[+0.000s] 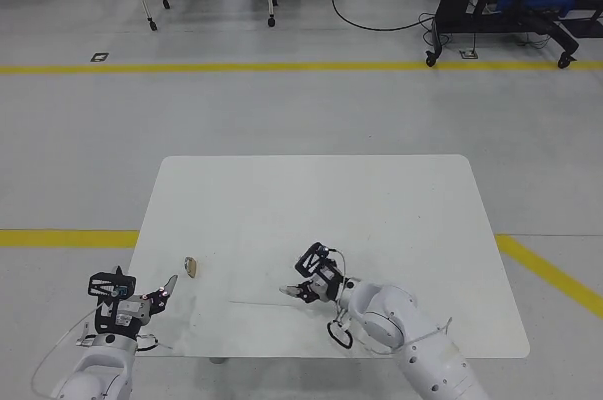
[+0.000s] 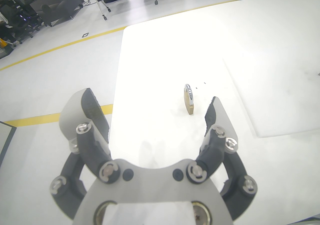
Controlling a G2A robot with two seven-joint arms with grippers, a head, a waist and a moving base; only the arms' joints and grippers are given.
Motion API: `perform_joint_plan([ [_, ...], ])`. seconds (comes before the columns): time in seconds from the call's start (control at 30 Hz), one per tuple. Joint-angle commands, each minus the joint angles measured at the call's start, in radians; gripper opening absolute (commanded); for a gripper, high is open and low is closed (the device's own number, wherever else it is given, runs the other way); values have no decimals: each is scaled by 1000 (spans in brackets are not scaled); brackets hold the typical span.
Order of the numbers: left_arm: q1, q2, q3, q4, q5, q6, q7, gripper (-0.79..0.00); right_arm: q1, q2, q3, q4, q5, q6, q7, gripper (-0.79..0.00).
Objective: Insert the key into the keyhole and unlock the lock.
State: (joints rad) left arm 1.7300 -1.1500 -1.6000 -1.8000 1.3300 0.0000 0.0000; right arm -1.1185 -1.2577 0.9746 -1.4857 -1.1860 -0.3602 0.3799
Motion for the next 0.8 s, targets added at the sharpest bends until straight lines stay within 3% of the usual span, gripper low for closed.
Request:
perform_joint_plan([
  [0.0, 0, 0, 0, 0, 0, 0, 0, 0, 18, -8, -22, 16, -25, 40, 1, 0],
  [0.13, 0, 0, 0, 0, 0, 0, 0, 0, 42, -21, -58, 44, -45, 84, 28, -9],
  [0.27, 0, 0, 0, 0, 0, 0, 0, 0, 53, -29, -73, 55, -50, 117, 57, -132],
  [0.33, 0, 0, 0, 0, 0, 0, 0, 0, 47, -29, -71, 44, -58, 129, 62, -243],
  [0.37, 0, 0, 0, 0, 0, 0, 0, 0, 41, -28, -68, 37, -63, 132, 60, -394],
  [0.43, 0, 0, 0, 0, 0, 0, 0, 0, 30, -27, -62, 25, -75, 141, 59, -434],
  [0.5, 0, 0, 0, 0, 0, 0, 0, 0, 23, -26, -56, 18, -89, 160, 65, -526],
  [0.6, 0, 0, 0, 0, 0, 0, 0, 0, 16, -27, -54, 10, -87, 161, 66, -551],
  [0.77, 0, 0, 0, 0, 0, 0, 0, 0, 22, -32, -58, 19, -92, 180, 88, -489],
])
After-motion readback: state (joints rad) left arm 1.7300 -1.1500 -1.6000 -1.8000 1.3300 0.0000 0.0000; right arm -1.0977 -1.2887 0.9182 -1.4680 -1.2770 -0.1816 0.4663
